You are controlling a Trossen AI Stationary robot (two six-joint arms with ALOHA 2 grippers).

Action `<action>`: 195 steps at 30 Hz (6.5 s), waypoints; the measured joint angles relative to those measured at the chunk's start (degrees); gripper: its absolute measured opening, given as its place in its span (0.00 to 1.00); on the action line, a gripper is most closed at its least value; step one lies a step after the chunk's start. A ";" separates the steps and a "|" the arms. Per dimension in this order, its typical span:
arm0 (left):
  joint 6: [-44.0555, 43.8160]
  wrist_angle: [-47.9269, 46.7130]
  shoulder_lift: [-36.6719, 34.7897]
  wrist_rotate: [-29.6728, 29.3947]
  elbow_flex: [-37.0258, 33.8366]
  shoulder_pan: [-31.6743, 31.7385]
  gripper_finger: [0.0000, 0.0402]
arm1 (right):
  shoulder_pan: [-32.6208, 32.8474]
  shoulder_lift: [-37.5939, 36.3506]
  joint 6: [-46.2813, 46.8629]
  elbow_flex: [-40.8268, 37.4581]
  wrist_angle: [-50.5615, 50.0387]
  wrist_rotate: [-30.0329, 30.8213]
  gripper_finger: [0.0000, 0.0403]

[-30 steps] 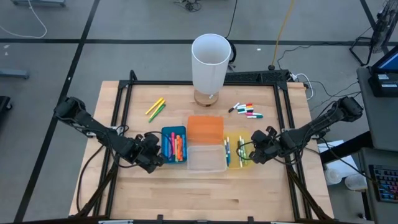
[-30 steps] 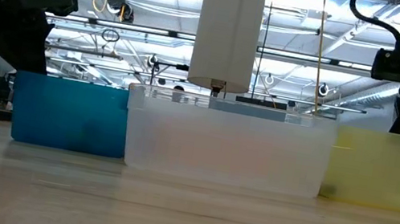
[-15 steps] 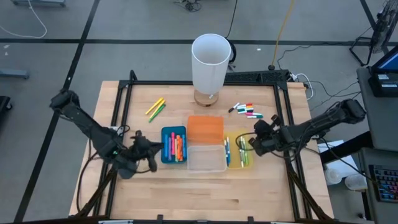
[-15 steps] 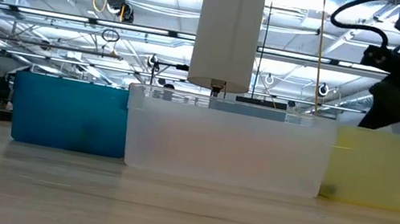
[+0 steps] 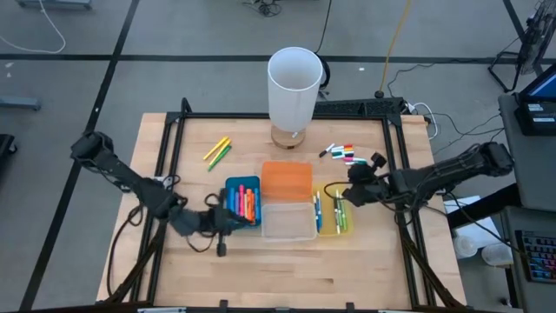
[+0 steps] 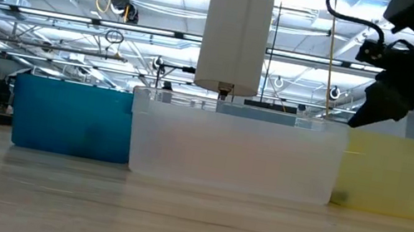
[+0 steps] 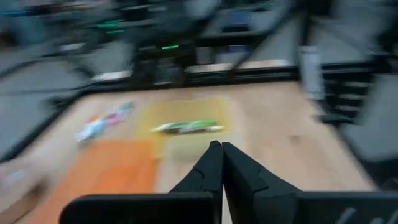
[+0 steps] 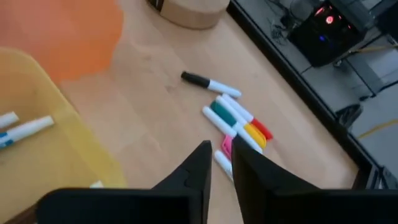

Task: Pick & Place Markers
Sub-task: Put the bottom small green highlighter pen into the transparent bin

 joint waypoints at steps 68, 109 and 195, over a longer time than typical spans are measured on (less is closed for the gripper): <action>-7.80 -10.89 -64.29 33.12 -40.46 54.91 0.18 | -42.79 7.75 -36.08 1.40 6.50 -46.74 0.38; -7.88 -10.91 -64.29 33.10 -40.39 54.89 0.18 | -48.23 17.25 -37.85 1.27 8.25 -40.50 0.34; -7.87 -10.93 -64.18 33.10 -40.37 54.89 0.18 | -46.02 5.47 -15.02 1.19 11.39 -36.15 0.05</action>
